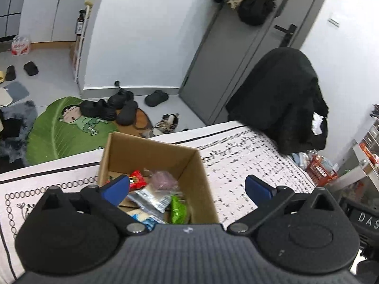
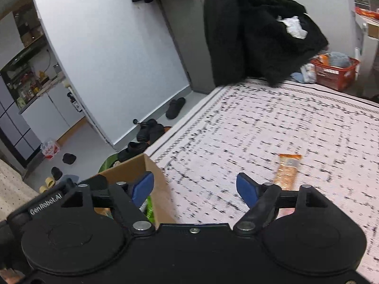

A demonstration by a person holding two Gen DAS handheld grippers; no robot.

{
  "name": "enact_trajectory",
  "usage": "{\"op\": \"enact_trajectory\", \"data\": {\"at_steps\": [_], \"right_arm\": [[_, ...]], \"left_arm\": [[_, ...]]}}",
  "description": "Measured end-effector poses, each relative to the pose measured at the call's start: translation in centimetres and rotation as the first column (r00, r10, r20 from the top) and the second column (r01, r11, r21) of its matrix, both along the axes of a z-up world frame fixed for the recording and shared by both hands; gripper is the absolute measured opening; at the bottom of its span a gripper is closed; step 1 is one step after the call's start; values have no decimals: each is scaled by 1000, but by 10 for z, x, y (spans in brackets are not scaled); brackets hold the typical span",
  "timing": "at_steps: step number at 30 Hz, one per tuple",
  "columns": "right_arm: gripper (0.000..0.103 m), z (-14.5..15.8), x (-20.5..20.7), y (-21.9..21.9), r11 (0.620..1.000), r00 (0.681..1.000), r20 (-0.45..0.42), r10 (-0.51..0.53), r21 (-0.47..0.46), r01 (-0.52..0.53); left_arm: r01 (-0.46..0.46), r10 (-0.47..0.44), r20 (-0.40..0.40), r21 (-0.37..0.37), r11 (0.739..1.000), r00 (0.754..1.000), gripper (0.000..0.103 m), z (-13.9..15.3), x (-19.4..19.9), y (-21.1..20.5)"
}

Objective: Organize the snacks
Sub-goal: 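Move both open tools back toward the biscuit bar and orange candy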

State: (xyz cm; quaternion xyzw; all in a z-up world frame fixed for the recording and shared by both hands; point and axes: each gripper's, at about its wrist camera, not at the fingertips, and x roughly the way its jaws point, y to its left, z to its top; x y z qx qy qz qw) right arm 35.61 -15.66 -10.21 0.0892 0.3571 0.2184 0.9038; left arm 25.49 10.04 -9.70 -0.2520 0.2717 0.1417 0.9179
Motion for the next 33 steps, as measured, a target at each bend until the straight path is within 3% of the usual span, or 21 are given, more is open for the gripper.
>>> {"op": "enact_trajectory", "data": {"at_steps": [15,23,31,33], "right_arm": [[84,-14,-11,-66,994,994,-31,-106,8,106],[84,-37,-9,-88,988,986,-72,-149,28,151],[84,-70,-6,-102,985,985,-84,-154,68,159],[83,-80,-4,-100,986,984,-92,-156,43,160]], "left_arm": [[100,-100,-6,64,993,995,103,6,-1,-38],[215,-212,-51,91,972,976,103,-1,4,-69],[288,-285,-48,96,953,957,103,-9,7,-87],[302,-297,-55,105,948,953,103,-11,9,-91]]}}
